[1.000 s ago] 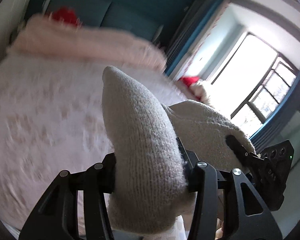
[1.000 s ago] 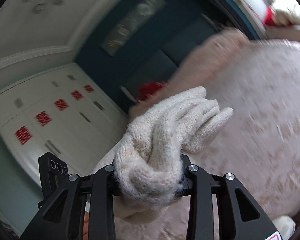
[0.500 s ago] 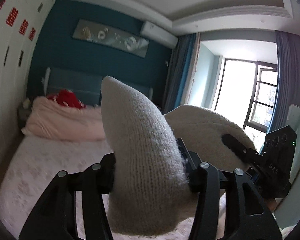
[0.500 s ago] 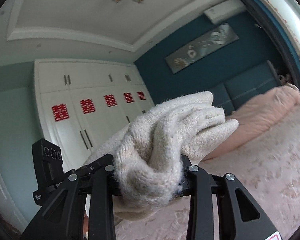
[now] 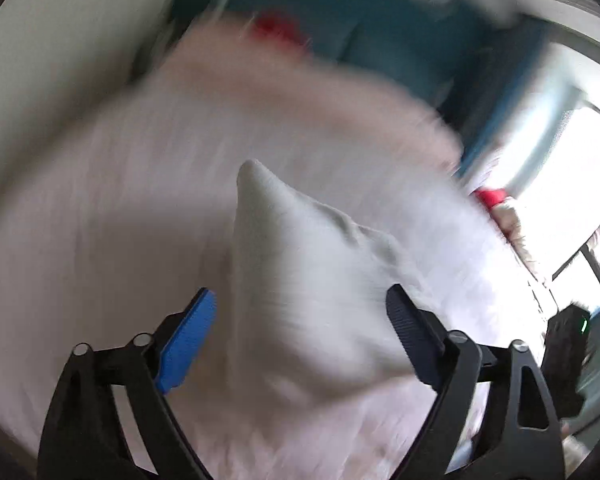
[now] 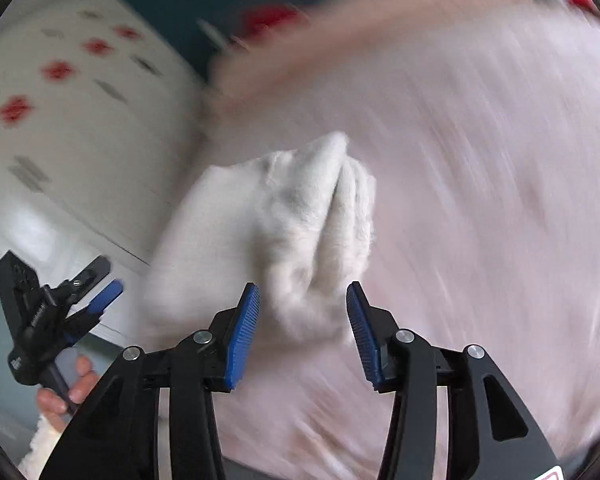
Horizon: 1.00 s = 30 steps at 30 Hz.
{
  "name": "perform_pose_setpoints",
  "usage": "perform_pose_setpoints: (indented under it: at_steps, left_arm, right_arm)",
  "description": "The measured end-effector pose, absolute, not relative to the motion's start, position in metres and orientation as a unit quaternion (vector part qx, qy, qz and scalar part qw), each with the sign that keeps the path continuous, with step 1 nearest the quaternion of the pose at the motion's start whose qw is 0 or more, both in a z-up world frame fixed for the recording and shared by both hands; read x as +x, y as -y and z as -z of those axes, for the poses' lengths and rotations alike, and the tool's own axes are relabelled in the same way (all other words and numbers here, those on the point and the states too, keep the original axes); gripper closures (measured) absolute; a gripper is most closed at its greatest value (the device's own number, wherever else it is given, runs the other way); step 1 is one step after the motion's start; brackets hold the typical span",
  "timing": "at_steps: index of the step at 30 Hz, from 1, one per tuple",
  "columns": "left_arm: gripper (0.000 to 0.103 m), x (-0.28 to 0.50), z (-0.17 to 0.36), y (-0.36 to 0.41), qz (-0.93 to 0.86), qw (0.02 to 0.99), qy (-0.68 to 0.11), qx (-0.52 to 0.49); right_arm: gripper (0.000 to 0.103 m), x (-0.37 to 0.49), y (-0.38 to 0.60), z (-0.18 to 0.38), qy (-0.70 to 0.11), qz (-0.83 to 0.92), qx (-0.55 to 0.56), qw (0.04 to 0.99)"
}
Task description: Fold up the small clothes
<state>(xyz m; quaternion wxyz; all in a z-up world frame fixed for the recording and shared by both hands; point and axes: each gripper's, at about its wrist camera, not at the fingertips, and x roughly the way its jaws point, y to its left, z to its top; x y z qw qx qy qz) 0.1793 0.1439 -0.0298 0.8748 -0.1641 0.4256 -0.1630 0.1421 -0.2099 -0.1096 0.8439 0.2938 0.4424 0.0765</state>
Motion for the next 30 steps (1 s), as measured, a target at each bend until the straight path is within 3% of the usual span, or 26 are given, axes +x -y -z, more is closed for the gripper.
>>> perform_pose_setpoints:
  at_steps: [3,4,5,8,13,14,15,16,17,20,24,28,30]
  left_arm:
    - [0.022,0.163,0.067,-0.173,0.139,0.858,-0.442,-0.22]
    - [0.019,0.163,0.069,-0.179,0.139,0.856,-0.44,-0.234]
    - [0.015,0.165,0.071,-0.184,0.14,0.853,-0.438,-0.249]
    - [0.012,0.191,0.073,-0.184,0.145,0.842,-0.439,-0.279]
    - [0.009,0.222,0.099,-0.166,0.151,0.812,-0.486,-0.287]
    - [0.01,0.231,0.11,-0.16,0.147,0.801,-0.506,-0.284]
    - [0.02,0.236,0.119,-0.158,0.141,0.796,-0.519,-0.279]
    - [0.042,0.237,0.124,-0.154,0.141,0.792,-0.528,-0.274]
    - [0.042,0.24,0.127,-0.149,0.145,0.788,-0.536,-0.265]
    - [0.056,0.235,0.104,-0.14,0.149,0.809,-0.517,-0.236]
    - [0.056,0.222,0.081,-0.135,0.175,0.819,-0.5,-0.22]
    - [0.046,0.218,0.121,-0.119,0.138,0.819,-0.534,-0.159]
    - [0.043,0.206,0.111,-0.117,0.128,0.835,-0.513,-0.151]
  right_arm:
    - [0.056,0.123,0.216,0.137,-0.465,-0.068,0.297,0.831]
    - [0.051,0.125,0.216,0.135,-0.466,-0.069,0.289,0.833]
    - [0.039,0.131,0.215,0.133,-0.466,-0.07,0.287,0.834]
    - [0.028,0.153,0.216,0.131,-0.453,-0.067,0.318,0.83]
    - [0.023,0.2,0.204,0.159,-0.473,-0.074,0.396,0.783]
    - [0.027,0.205,0.2,0.164,-0.483,-0.07,0.401,0.775]
    - [0.036,0.212,0.195,0.178,-0.501,-0.074,0.411,0.758]
    - [0.051,0.216,0.192,0.183,-0.508,-0.077,0.416,0.75]
    - [0.061,0.219,0.192,0.183,-0.508,-0.071,0.413,0.753]
    - [0.07,0.218,0.188,0.139,-0.476,-0.085,0.371,0.793]
    - [0.069,0.2,0.188,0.089,-0.436,-0.104,0.31,0.838]
    - [0.055,0.199,0.187,0.157,-0.532,-0.063,0.268,0.801]
    - [0.054,0.178,0.202,0.148,-0.488,-0.056,0.327,0.807]
